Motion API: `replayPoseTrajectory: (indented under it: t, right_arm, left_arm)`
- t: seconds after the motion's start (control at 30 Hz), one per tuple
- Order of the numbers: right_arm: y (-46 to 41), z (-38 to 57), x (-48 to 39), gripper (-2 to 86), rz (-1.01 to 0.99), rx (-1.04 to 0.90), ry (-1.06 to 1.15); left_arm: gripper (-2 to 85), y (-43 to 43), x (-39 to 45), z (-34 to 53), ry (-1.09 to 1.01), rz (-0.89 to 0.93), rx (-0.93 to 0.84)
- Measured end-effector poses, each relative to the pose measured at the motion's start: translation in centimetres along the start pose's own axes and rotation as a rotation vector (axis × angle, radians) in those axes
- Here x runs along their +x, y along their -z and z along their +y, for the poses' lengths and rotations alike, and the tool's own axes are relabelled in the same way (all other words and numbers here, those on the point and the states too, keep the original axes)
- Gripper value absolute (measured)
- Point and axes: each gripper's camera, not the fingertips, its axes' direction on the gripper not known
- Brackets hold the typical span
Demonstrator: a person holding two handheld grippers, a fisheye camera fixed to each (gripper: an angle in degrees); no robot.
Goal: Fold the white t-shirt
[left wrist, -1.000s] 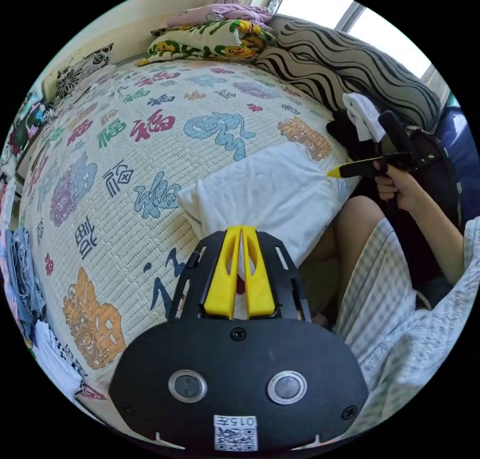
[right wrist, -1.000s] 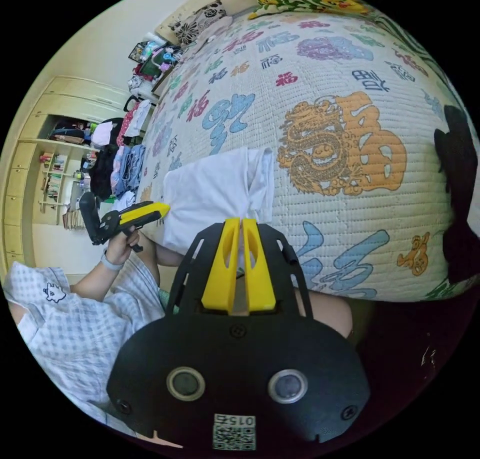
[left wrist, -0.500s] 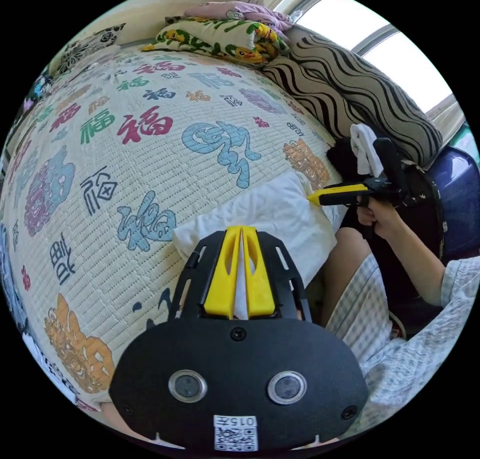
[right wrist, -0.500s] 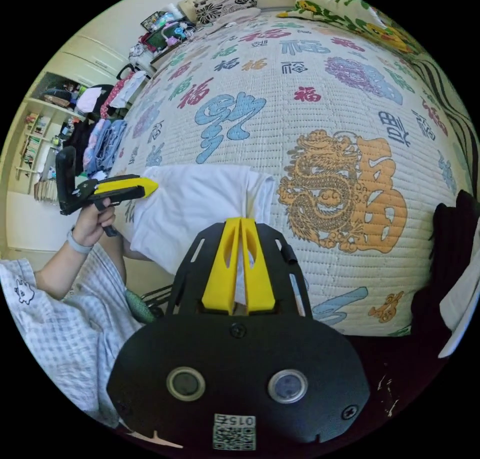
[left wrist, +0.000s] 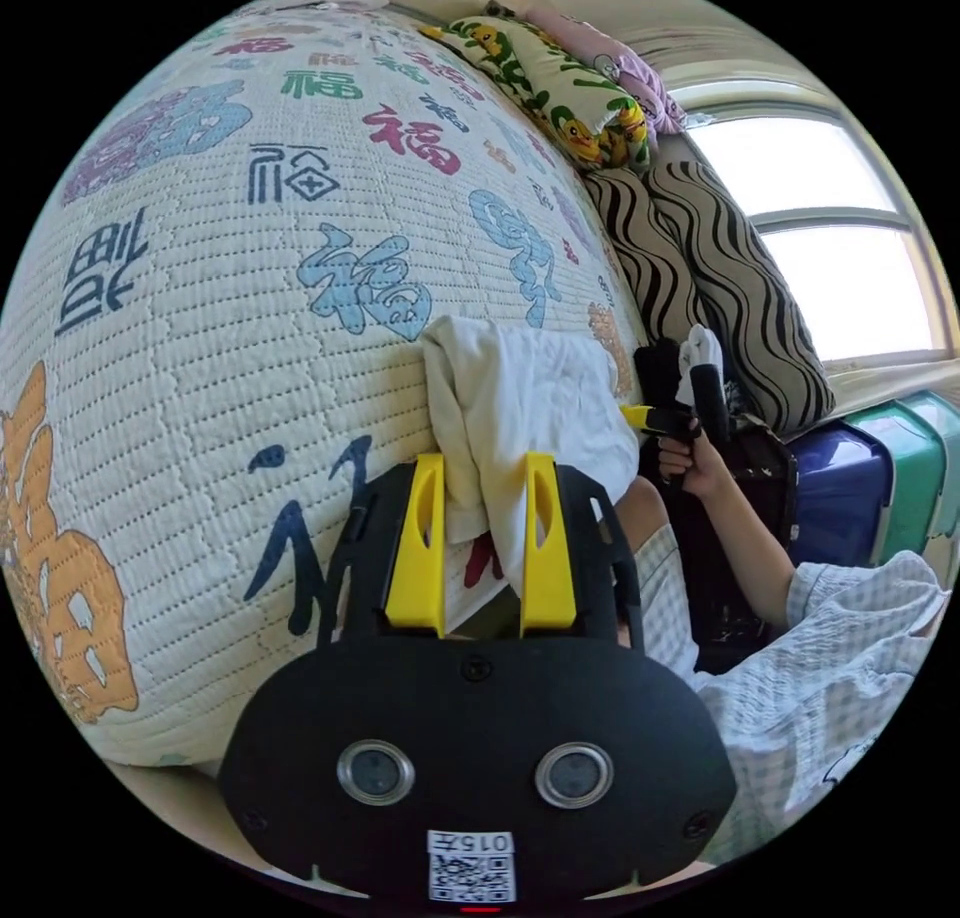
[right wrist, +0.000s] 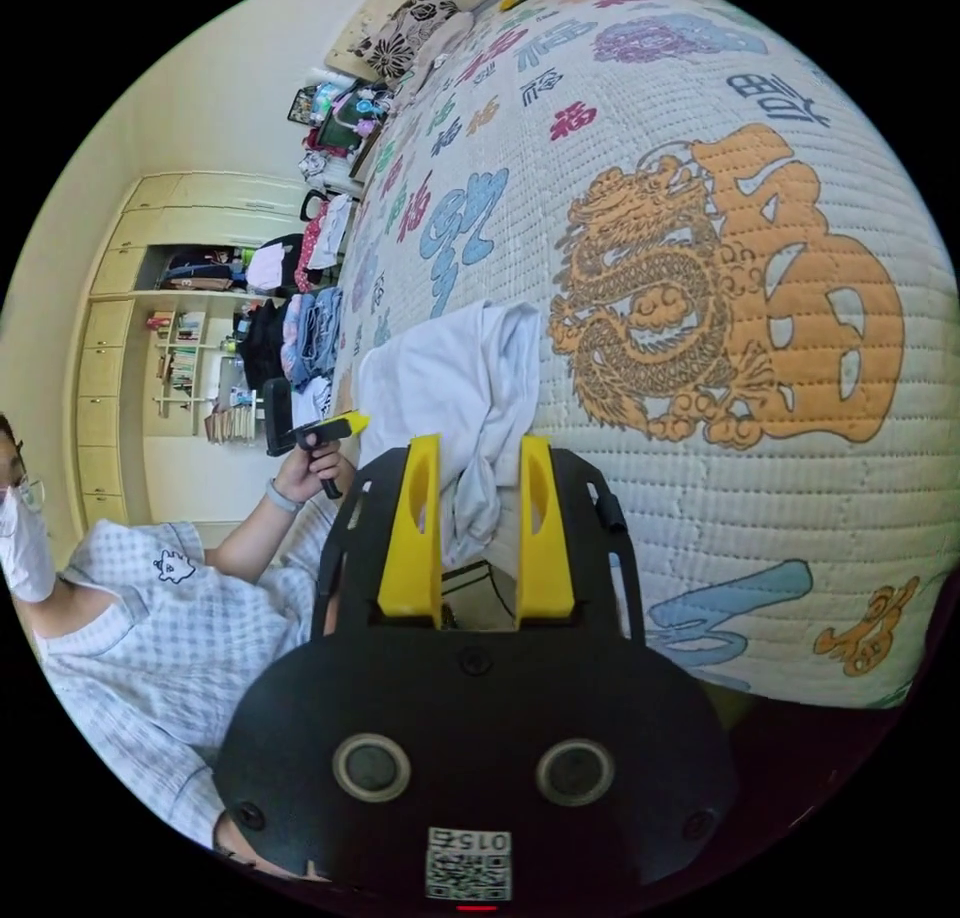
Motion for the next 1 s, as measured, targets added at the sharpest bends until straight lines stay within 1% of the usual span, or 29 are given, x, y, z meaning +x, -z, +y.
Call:
replayPoseTrajectory:
  t: [0.07,0.1,0.2,0.27,0.3,0.33,0.37,0.47,0.53,0.63,0.7,0.73,0.8,0.83,0.9,0.93,1.0]
  right_arm:
    - [-0.2,-0.3,-0.6,11.0,-0.019,-0.014,0.003]
    - [-0.4,-0.6,-0.9,11.1,-0.024,-0.034,-0.011]
    - [-1.0,-1.2,-2.3,9.1,0.037,-0.089,0.000]
    - [-1.2,-1.3,-3.0,7.7,0.041,-0.102,0.000]
    - [-1.4,-1.2,-3.4,6.4,-0.032,-0.095,0.039]
    - [-1.7,-1.2,-3.5,5.6,-0.074,-0.098,0.025]
    - [-2.3,-1.3,-3.7,4.5,-0.107,-0.112,-0.002]
    - [-2.7,-1.4,-5.6,3.0,-0.078,-0.126,0.008]
    - [-1.4,-1.3,-7.3,2.1,-0.075,-0.102,0.054]
    - [3.0,-0.7,-10.9,1.4,-0.048,-0.039,0.130]
    - [7.9,0.1,-14.5,1.1,0.065,0.008,0.186]
    - [9.2,0.3,-15.4,1.1,0.097,0.022,0.193]
    - [14.6,1.3,-18.7,1.0,0.249,0.083,0.199]
    - [15.9,1.5,-19.5,1.0,0.294,0.097,0.196]
    - [20.7,2.5,-22.0,1.1,0.462,0.154,0.148]
    - [21.8,2.7,-22.4,1.1,0.489,0.167,0.131]
    - [24.9,2.9,-23.0,1.3,0.624,0.202,0.028]
  left_arm:
    - [11.2,0.1,-0.8,-0.4,0.026,0.035,0.008]
    - [11.0,0.1,-1.2,-1.0,0.034,0.044,-0.017]
    - [9.9,0.6,-1.4,-2.2,0.000,0.008,-0.087]
    - [8.9,1.1,-1.9,-2.3,0.001,0.021,-0.096]
    - [8.0,1.4,-2.3,-2.3,0.006,0.084,-0.103]
    - [7.5,1.6,-2.6,-2.2,0.022,0.095,-0.103]
    - [7.2,2.0,-2.7,-2.1,0.025,0.085,-0.095]
    - [6.5,3.8,-2.2,-1.7,0.007,0.106,-0.064]
    - [6.3,5.4,-1.2,-1.6,-0.031,0.162,-0.028]
    - [6.1,7.1,1.4,-2.2,-0.096,0.257,0.023]
    - [6.1,6.7,4.7,-3.6,-0.175,0.360,0.047]
    - [6.1,6.4,5.7,-4.1,-0.194,0.385,0.050]
    - [6.1,4.8,10.1,-6.2,-0.262,0.504,0.065]
    - [6.1,4.2,11.2,-6.8,-0.273,0.536,0.068]
    - [6.1,1.5,15.8,-9.0,-0.310,0.651,0.061]
    - [6.2,0.8,16.9,-9.5,-0.322,0.674,0.058]
    - [6.2,-2.7,21.3,-11.3,-0.364,0.710,0.039]
